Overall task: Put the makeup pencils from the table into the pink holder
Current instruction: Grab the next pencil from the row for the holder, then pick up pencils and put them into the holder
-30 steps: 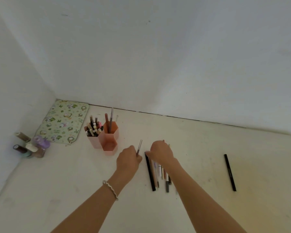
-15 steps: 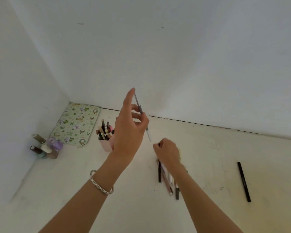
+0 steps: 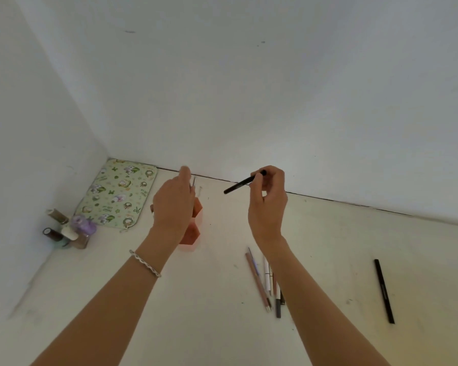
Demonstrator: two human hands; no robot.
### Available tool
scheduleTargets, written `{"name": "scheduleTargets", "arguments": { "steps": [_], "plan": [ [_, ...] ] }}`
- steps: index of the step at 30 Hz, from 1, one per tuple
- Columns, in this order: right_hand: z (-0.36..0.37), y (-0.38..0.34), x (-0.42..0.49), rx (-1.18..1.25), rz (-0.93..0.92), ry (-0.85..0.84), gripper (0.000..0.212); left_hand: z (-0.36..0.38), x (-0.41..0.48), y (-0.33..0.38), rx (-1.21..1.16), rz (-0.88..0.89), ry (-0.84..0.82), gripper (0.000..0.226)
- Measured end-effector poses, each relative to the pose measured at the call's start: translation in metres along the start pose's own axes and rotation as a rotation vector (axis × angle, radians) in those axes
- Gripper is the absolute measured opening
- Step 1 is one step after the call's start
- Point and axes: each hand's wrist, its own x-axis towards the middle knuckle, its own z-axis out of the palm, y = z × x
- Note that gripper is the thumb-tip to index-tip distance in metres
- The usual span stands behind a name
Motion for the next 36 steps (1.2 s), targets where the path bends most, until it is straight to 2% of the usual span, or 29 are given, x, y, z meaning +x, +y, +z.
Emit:
{"name": "scheduleTargets", "arguments": {
  "steps": [2,7,10,12,14,16,19,22,26,30,36],
  "plan": [
    [0.007,0.002,-0.005,0.009,0.011,-0.017,0.009,-0.002,0.0,-0.001,0.173,0.046,0.016,0.029],
    [0.036,0.007,-0.019,-0.029,0.033,-0.138,0.01,-0.03,0.002,0.011,-0.043,0.148,0.292,0.034],
    [0.049,0.02,-0.03,-0.167,0.079,-0.321,0.007,-0.041,-0.001,0.021,-0.116,0.158,0.317,0.033],
    [0.05,0.027,-0.036,-0.263,0.138,-0.494,0.015,-0.04,-0.01,0.029,-0.192,0.123,0.303,0.025],
    [0.042,0.033,-0.036,-0.322,0.159,-0.534,0.034,-0.028,-0.025,0.037,-0.338,0.023,0.231,0.019],
    [0.023,0.036,-0.029,-0.333,0.174,-0.389,0.04,-0.007,-0.044,0.045,-0.422,-0.096,0.122,0.021],
    [-0.017,0.046,-0.014,-0.362,0.237,-0.191,0.035,0.039,-0.081,0.059,-0.284,-0.111,-0.23,0.007],
    [-0.05,0.058,-0.008,-0.425,0.296,-0.175,0.024,0.079,-0.114,0.081,-0.108,-0.069,-0.557,0.023],
    [-0.084,0.073,-0.016,-0.541,0.333,-0.243,0.022,0.106,-0.139,0.097,-0.016,-0.017,-0.621,0.034],
    [-0.098,0.081,-0.028,-0.539,0.376,-0.291,0.022,0.11,-0.143,0.093,-0.03,-0.073,-0.606,0.045],
    [-0.096,0.083,-0.035,-0.52,0.359,-0.303,0.019,0.102,-0.13,0.089,-0.243,-0.287,-0.572,0.041]
  ]
}}
